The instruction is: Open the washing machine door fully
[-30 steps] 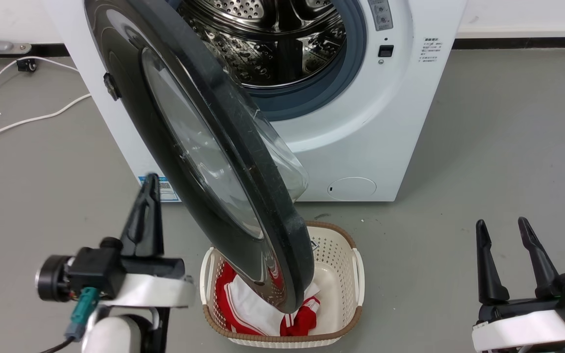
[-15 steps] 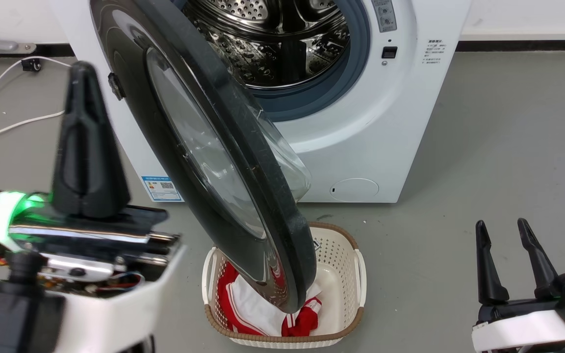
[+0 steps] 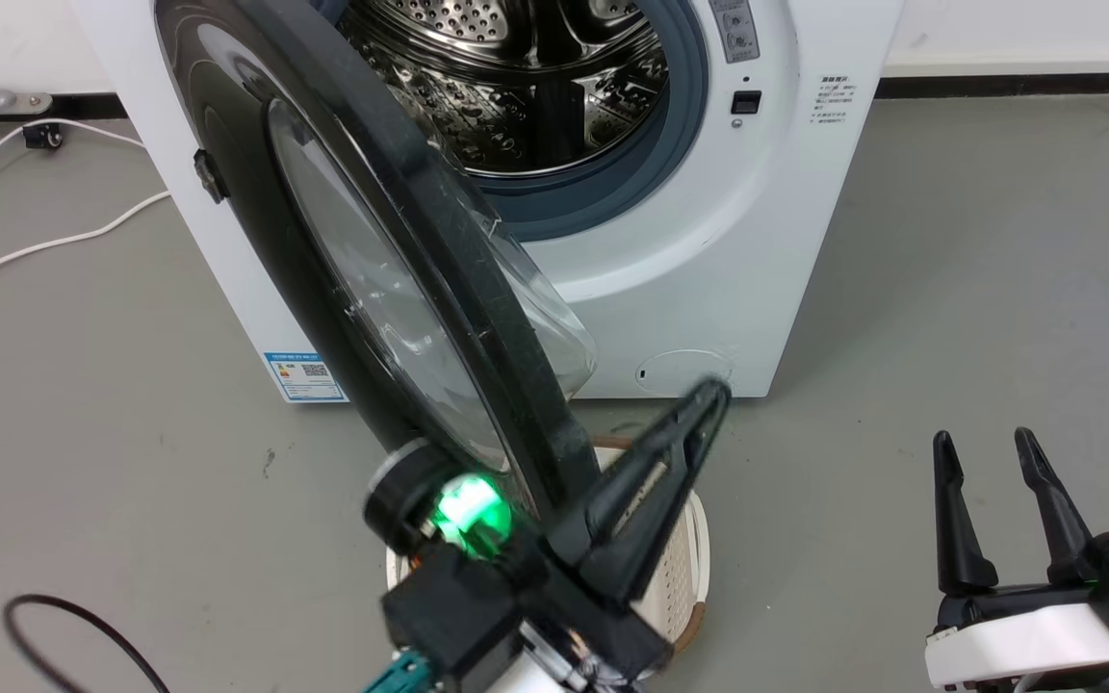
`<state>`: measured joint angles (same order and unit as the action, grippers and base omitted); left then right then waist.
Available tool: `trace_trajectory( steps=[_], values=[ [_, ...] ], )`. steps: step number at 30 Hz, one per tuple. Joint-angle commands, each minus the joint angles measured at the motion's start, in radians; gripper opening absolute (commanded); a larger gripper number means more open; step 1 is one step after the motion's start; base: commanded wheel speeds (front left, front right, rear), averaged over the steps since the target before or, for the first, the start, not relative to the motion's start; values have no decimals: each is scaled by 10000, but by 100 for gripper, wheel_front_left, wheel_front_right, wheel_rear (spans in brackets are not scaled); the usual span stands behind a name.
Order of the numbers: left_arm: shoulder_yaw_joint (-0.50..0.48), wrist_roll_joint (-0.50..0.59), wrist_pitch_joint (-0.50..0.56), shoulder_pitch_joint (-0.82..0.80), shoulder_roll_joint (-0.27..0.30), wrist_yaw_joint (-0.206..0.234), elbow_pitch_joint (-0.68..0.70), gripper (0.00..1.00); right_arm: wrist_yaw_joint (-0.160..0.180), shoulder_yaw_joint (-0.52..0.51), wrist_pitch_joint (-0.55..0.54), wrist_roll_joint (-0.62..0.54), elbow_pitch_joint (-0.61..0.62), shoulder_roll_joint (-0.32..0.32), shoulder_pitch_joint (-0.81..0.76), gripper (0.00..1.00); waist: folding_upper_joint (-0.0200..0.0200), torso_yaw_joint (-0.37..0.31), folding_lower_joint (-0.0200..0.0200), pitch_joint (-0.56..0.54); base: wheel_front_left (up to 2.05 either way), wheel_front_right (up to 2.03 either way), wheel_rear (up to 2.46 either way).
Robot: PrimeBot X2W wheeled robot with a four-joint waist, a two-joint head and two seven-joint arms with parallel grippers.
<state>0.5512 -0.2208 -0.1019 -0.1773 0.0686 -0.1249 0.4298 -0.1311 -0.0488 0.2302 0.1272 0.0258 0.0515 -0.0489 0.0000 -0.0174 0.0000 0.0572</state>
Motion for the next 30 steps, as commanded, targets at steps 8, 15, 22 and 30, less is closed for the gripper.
trace_trajectory(
  steps=[8,15,22,30],
  values=[
    [434,-937,2079,1619,499,298,-1028,0,7,-29,-76,110,-36,-24,-88,100,0,162,0,-23,0,0,0],
    [457,-587,1584,1084,332,485,-2517,0,7,115,-139,150,-70,-24,86,100,0,164,0,98,0,0,0],
    [343,-583,672,50,-28,863,-3843,0,7,162,-141,267,-137,-24,64,100,0,-34,0,199,0,0,0],
    [245,-806,257,-369,-105,1278,-4734,0,7,190,-112,366,-214,-24,129,100,0,-109,0,275,0,0,0]
  ],
)
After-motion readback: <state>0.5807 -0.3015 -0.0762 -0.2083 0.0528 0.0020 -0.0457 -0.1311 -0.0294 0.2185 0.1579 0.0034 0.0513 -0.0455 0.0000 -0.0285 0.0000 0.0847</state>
